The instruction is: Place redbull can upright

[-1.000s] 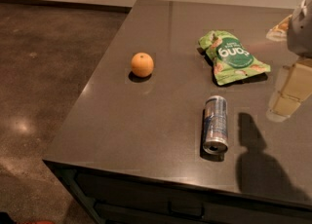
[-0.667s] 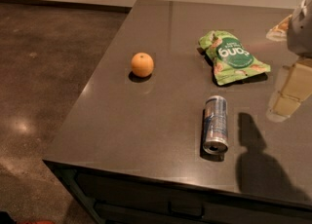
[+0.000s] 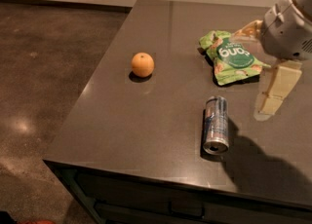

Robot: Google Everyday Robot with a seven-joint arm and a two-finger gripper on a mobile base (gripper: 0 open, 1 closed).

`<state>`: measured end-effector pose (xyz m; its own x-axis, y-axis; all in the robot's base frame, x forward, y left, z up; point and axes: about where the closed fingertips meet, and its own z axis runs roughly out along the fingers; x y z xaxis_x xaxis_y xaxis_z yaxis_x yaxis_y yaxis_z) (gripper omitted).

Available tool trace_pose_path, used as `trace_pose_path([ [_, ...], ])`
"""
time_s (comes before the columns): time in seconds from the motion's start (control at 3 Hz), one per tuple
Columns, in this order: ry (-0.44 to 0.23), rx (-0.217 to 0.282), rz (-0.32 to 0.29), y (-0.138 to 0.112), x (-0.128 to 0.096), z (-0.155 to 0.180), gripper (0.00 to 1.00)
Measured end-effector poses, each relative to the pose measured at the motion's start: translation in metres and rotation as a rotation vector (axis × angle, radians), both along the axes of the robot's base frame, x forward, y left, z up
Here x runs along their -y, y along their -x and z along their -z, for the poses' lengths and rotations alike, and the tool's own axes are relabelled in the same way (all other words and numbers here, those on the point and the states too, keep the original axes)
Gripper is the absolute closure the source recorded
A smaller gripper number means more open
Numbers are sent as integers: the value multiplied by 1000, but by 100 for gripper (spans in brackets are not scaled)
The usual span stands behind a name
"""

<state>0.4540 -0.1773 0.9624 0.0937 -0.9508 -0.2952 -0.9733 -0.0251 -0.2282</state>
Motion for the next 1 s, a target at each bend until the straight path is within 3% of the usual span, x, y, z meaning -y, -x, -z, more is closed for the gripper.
trace_pose_path([
  [0.33,-6,14,-287,-3,-23,15,0],
  [1.0,64,140,-618,-5,-26,36,0],
])
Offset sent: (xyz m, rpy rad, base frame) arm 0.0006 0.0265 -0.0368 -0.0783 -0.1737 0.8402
